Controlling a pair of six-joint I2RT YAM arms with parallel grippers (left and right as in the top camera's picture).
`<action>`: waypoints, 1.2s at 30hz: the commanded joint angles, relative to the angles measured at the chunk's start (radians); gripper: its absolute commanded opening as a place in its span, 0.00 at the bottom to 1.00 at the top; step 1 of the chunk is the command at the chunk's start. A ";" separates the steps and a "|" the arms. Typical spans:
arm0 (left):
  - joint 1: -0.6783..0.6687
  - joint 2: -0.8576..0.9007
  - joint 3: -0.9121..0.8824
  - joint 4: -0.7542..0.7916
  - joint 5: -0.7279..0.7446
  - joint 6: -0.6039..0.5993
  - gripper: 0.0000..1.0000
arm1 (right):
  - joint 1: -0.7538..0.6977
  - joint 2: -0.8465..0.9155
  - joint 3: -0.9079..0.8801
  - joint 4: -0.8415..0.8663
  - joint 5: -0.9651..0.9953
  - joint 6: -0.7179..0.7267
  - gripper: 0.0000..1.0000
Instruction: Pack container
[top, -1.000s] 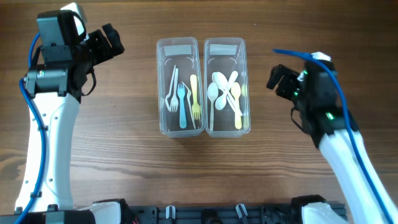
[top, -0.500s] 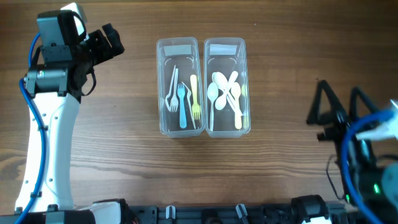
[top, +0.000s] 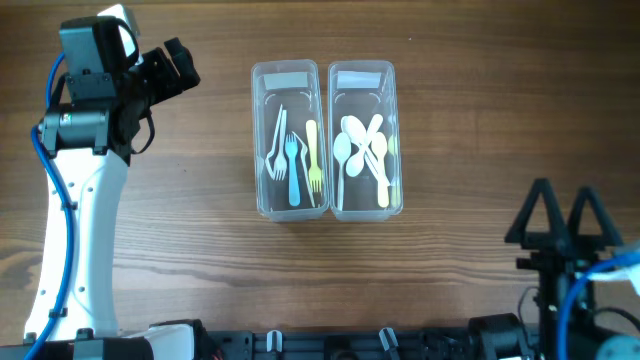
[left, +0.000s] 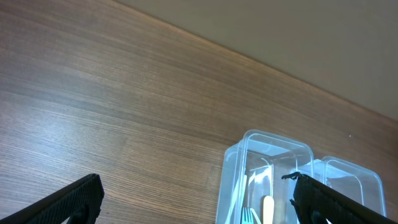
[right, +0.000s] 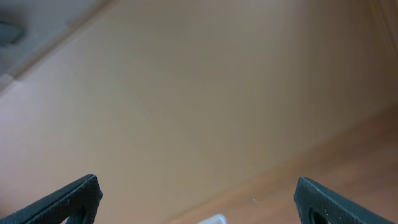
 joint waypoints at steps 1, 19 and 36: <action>0.006 0.002 0.006 0.000 -0.003 0.009 1.00 | -0.005 -0.021 -0.121 0.046 0.048 0.018 1.00; 0.006 0.002 0.006 0.000 -0.003 0.009 1.00 | -0.050 -0.111 -0.362 0.289 -0.120 -0.393 1.00; 0.006 0.002 0.006 0.000 -0.003 0.009 1.00 | -0.078 -0.111 -0.489 0.317 -0.215 -0.507 1.00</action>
